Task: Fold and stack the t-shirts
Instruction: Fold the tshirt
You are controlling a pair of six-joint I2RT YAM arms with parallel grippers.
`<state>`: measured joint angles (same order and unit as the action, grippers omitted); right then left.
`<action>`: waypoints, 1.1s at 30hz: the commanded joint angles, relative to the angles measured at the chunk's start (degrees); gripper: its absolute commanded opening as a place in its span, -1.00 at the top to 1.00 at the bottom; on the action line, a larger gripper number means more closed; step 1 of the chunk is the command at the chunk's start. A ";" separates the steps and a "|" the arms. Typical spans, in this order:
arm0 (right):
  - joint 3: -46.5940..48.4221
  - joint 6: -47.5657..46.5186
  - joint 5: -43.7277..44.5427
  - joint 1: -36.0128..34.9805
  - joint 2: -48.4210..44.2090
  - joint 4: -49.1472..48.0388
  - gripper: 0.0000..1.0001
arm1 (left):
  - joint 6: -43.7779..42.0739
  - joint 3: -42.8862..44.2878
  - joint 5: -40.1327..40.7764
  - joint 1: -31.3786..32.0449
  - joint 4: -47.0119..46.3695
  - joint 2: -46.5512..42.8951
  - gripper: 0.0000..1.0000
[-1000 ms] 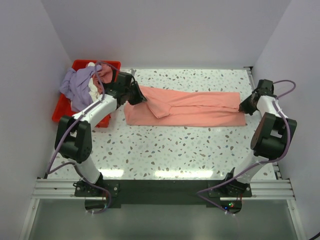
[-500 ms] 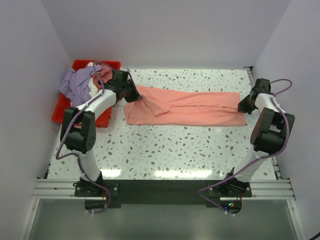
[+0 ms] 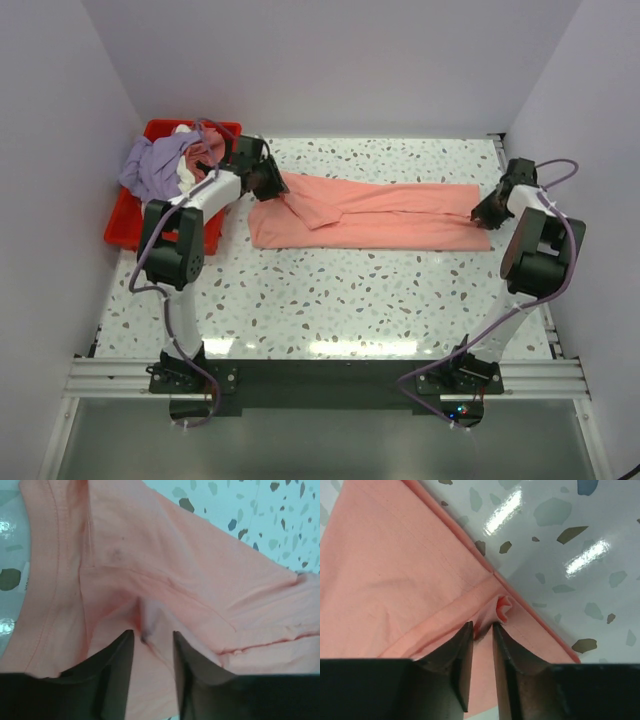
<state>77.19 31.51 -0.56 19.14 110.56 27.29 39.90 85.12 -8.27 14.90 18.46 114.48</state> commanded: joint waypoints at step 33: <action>11.05 -14.63 -10.44 -55.59 1.92 -6.46 -0.05 | 1.41 -29.57 -1.84 0.57 -17.68 -14.37 0.26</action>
<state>84.31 15.77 -12.88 -33.45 110.61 22.35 41.45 56.23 -11.18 15.73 2.96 100.20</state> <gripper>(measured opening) 0.535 0.417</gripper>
